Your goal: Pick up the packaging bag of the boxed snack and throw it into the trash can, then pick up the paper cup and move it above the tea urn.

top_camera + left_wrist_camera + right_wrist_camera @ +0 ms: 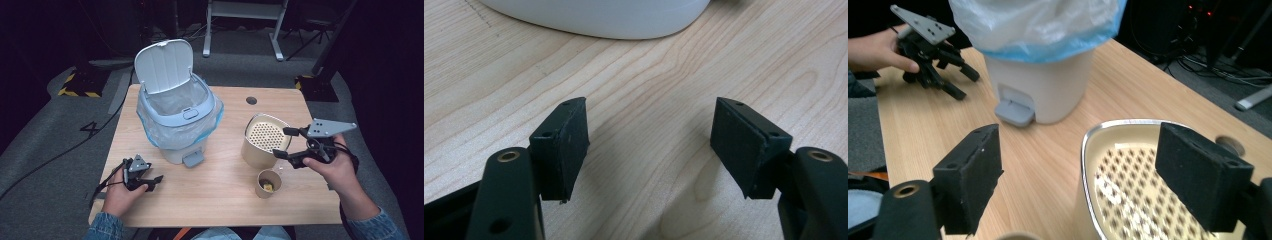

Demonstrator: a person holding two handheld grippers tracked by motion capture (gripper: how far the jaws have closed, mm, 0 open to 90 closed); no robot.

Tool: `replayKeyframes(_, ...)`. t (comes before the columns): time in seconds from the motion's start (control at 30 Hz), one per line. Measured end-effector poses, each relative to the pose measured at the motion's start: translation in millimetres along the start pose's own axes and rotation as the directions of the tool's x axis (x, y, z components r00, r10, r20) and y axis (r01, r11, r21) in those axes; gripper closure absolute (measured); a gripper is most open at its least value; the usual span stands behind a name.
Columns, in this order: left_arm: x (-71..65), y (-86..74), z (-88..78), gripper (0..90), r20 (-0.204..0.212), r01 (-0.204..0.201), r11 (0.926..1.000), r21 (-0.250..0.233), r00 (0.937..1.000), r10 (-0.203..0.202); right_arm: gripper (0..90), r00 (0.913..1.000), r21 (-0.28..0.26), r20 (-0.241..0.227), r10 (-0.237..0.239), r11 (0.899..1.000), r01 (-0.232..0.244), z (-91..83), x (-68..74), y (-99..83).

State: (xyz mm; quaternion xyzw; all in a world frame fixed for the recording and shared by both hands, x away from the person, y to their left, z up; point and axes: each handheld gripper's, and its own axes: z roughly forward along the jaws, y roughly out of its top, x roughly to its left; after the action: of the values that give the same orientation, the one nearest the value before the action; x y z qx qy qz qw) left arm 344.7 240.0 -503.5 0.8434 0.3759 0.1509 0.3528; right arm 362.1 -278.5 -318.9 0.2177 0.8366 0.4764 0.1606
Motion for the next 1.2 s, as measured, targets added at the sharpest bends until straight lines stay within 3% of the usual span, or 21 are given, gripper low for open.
replayKeyframes(0.17, -1.3, -1.0, -0.6, 31.4, -0.006, 0.012, 0.9999, -0.002, 0.9999, -0.012, 18.4, 0.9991, 0.011, 0.009, 0.041, 0.999, -0.041, -10.9, -0.6, -27.8)
replayKeyframes(0.37, -3.2, -1.9, -1.6, 30.9, -0.017, 0.028, 0.9996, -0.001, 0.9995, -0.028, 18.3, 0.9963, 0.072, 0.022, 0.083, 0.994, -0.085, -17.0, -2.0, -66.2)
replayKeyframes(0.67, -5.7, -2.1, -1.8, 29.8, -0.040, 0.047, 0.9989, -0.002, 0.9981, -0.047, 17.8, 0.9912, 0.107, 0.017, 0.131, 0.985, -0.132, -17.9, 2.1, -104.1)
replayKeyframes(0.93, -5.4, -2.3, -2.0, 29.7, -0.037, 0.043, 0.9991, -0.001, 0.9984, -0.043, 17.6, 0.9874, 0.124, -0.013, 0.158, 0.980, -0.155, -4.2, 10.8, -132.9)
replayKeyframes(1.2, -5.4, -2.2, -1.8, 29.4, -0.035, 0.042, 0.9991, -0.001, 0.9985, -0.042, 18.2, 0.9860, 0.150, -0.056, 0.157, 0.978, -0.147, 20.6, 20.2, -151.8)
